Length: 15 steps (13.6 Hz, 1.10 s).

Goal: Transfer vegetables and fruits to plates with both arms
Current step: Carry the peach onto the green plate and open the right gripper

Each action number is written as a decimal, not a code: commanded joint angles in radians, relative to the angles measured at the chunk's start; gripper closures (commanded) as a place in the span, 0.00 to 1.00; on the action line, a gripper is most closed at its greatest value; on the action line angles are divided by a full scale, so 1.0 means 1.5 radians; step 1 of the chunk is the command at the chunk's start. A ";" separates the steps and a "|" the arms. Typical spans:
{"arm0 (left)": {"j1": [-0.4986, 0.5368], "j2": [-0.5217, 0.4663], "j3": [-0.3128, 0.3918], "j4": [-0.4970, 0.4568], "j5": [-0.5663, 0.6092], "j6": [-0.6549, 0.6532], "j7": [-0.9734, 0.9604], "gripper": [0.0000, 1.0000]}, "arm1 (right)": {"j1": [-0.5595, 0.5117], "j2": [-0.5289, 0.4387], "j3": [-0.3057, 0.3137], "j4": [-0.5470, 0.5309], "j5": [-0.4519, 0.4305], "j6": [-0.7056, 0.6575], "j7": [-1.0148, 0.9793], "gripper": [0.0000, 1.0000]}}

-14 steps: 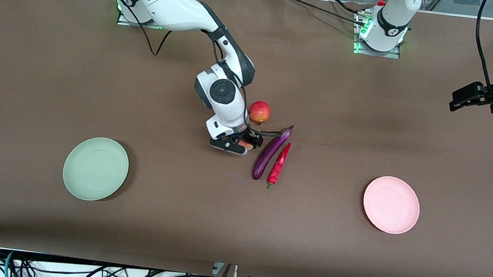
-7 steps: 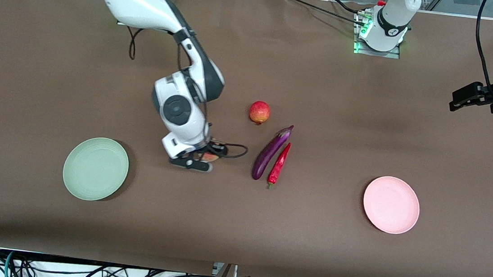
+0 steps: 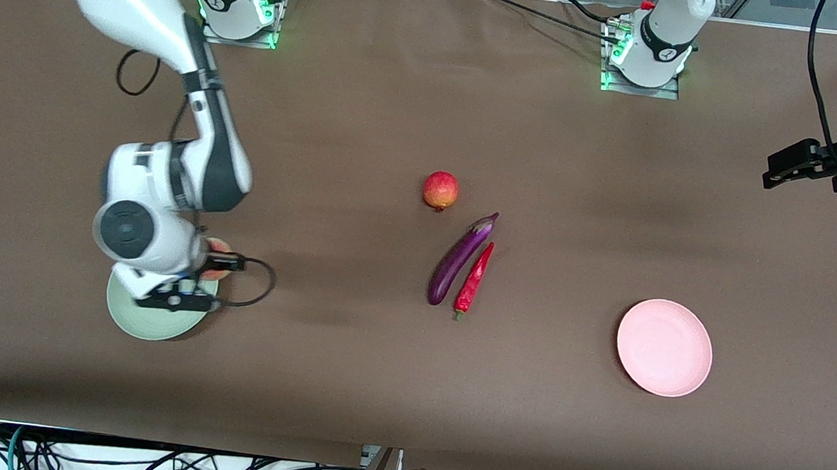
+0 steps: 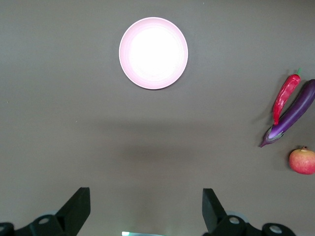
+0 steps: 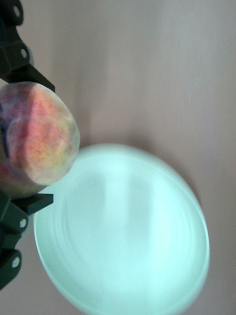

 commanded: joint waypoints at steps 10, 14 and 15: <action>-0.011 0.044 -0.003 0.012 0.005 -0.009 0.005 0.00 | -0.120 0.075 0.016 -0.005 0.041 0.162 -0.204 0.60; -0.009 0.062 -0.001 0.007 0.006 -0.010 0.015 0.00 | -0.122 0.087 0.016 -0.005 0.045 0.175 -0.204 0.59; -0.009 0.064 -0.001 0.006 0.006 -0.010 0.014 0.00 | -0.122 0.087 0.016 -0.005 0.047 0.175 -0.204 0.57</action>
